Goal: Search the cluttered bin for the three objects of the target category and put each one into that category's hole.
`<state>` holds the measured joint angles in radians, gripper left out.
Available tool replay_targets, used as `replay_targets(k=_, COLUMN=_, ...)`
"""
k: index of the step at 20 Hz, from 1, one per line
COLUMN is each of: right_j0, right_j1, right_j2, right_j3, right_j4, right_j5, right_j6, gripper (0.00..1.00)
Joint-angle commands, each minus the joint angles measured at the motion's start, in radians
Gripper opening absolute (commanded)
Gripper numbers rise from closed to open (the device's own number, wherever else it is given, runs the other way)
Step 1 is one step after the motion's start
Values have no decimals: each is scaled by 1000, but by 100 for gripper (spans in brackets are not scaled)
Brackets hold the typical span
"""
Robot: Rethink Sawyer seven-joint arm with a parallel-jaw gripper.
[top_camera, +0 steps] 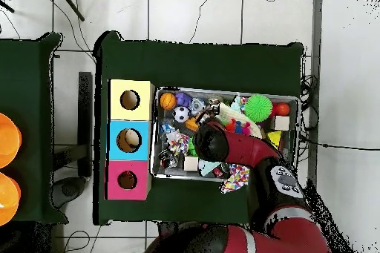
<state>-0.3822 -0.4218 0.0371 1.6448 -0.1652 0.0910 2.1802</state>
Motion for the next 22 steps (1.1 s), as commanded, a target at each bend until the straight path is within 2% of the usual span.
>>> replay_targets(k=1, right_j0=32, right_j1=84, right_j2=18, right_j3=-23, right_j4=34, right_j5=-44, right_j6=135, gripper=100)
replay_targets(k=7, right_j0=82, right_j1=2, right_j2=-18, right_j3=-7, right_j4=59, right_j5=41, right_j6=135, gripper=100)
replay_targets(k=13, right_j0=81, right_j1=-39, right_j2=-21, right_j3=-25, right_j4=64, right_j5=115, right_j6=98, gripper=100)
replay_targets(k=18, right_j0=89, right_j1=-95, right_j2=-31, right_j3=4, right_j4=68, right_j5=158, right_j6=97, gripper=100)
replay_targets(k=22, right_j0=80, right_j1=-93, right_j2=-24, right_j3=-2, right_j4=66, right_j5=161, right_j6=91, gripper=100)
